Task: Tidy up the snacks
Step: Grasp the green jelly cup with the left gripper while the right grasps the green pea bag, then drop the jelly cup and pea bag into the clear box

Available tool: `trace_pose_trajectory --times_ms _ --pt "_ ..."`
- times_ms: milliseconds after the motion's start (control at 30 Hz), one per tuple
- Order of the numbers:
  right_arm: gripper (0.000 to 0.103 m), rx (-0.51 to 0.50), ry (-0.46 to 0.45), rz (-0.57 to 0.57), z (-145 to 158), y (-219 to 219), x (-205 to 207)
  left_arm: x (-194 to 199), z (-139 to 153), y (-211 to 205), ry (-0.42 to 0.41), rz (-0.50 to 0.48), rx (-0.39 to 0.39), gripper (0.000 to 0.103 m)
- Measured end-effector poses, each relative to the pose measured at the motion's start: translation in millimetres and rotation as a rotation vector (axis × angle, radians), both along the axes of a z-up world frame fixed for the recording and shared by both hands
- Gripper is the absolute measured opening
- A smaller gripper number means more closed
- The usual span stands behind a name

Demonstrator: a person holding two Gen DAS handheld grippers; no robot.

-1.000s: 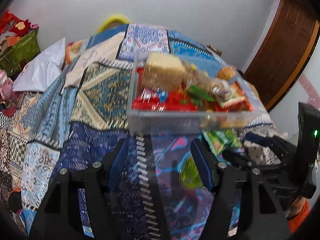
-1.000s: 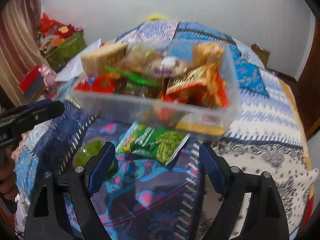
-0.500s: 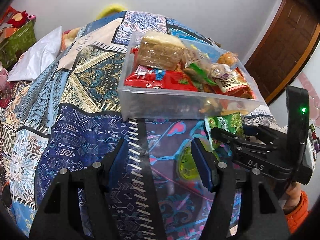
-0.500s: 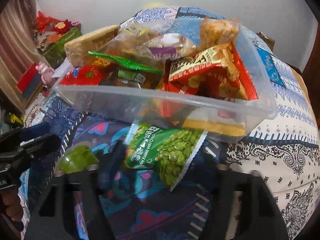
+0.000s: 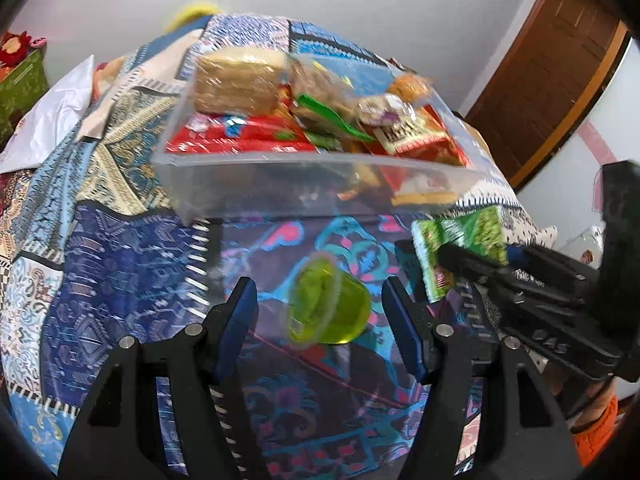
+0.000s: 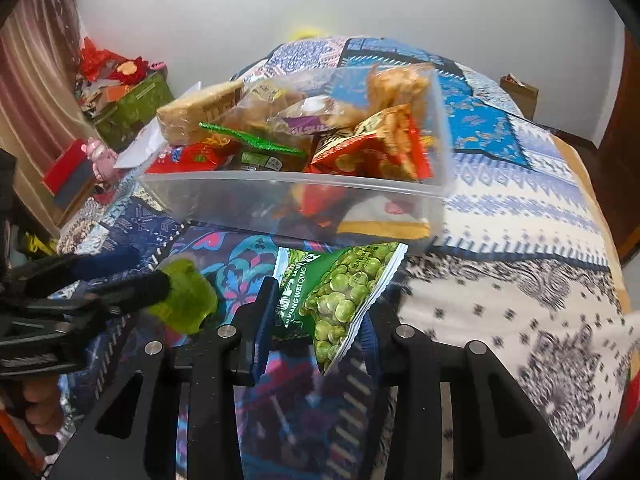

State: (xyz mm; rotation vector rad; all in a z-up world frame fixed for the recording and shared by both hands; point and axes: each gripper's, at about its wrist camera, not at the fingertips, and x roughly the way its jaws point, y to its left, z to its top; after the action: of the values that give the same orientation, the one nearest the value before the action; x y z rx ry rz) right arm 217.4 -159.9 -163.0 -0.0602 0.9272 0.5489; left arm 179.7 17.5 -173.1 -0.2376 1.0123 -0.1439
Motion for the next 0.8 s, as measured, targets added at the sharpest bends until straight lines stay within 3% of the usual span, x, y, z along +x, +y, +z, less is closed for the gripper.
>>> trace_pose_trajectory --times_ms 167,300,400,567,800 --pt "0.034 0.03 -0.013 -0.017 9 -12 -4 6 -16 -13 0.04 -0.014 0.007 0.064" --pt "0.034 0.046 -0.018 -0.023 12 -17 -7 7 -24 -18 0.03 0.0 0.044 0.049" --pt "0.034 0.059 -0.021 -0.027 14 -20 -9 5 -23 -18 0.015 -0.006 0.038 0.047" --pt "0.034 0.08 -0.038 -0.028 21 -20 -7 0 -14 -13 -0.005 0.002 0.027 0.044" --pt "0.034 0.103 -0.091 -0.03 40 -18 -4 0 20 -4 -0.094 0.016 0.02 0.044"
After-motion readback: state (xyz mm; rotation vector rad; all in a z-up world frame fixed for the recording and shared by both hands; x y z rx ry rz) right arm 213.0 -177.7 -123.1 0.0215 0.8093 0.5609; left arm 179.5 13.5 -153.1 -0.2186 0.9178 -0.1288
